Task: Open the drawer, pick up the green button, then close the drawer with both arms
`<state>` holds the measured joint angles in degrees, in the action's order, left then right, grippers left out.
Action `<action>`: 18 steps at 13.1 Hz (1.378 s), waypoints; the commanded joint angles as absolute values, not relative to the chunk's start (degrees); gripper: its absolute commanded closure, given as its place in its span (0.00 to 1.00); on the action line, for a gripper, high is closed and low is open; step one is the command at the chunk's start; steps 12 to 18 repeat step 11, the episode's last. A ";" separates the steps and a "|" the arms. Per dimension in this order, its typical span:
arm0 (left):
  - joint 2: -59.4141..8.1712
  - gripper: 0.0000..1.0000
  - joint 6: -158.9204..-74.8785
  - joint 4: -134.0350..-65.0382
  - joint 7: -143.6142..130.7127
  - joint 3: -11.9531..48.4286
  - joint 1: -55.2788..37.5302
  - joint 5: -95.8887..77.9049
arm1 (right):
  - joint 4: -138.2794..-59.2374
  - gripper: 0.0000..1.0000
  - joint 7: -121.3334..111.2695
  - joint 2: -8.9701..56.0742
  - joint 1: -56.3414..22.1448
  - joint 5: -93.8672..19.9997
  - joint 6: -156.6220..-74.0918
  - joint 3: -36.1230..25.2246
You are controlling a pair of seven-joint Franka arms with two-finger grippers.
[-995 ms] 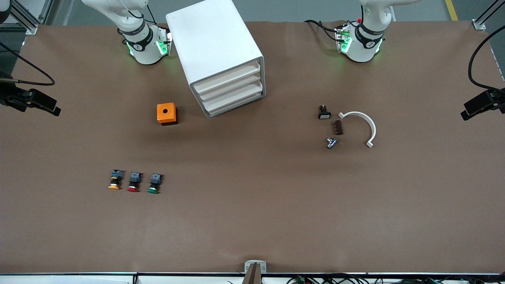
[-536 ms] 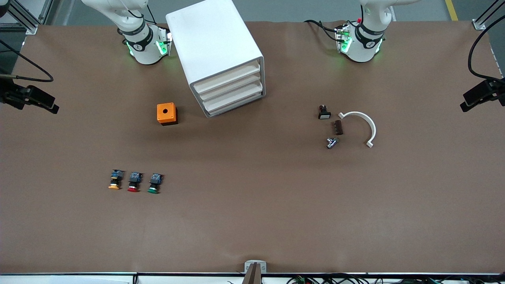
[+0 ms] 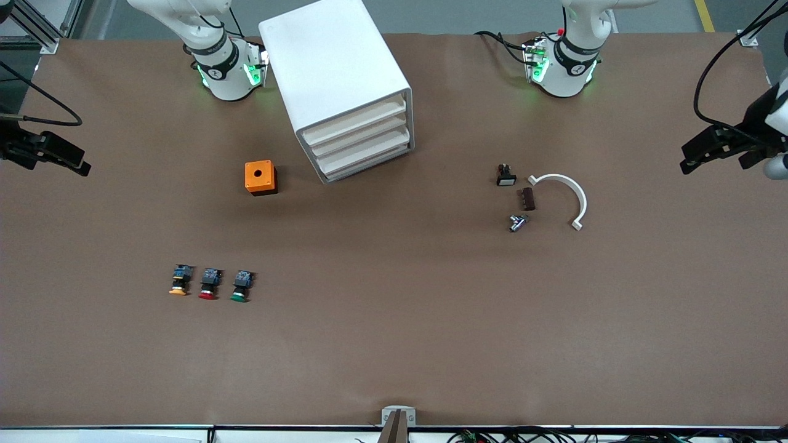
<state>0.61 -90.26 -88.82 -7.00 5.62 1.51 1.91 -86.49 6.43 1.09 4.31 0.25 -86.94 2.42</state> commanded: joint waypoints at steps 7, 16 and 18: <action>8.70 0.00 -91.85 -98.35 -6.77 5.71 0.18 1.23 | -86.92 0.00 6.86 0.09 3.96 1.06 -86.05 2.37; 8.61 0.00 -91.67 -98.00 -6.07 5.71 0.18 1.23 | -86.92 0.00 6.86 0.09 3.87 1.05 -86.05 2.29; 8.61 0.00 -91.67 -98.00 -6.07 5.71 0.18 1.23 | -86.92 0.00 6.86 0.09 3.87 1.05 -86.05 2.29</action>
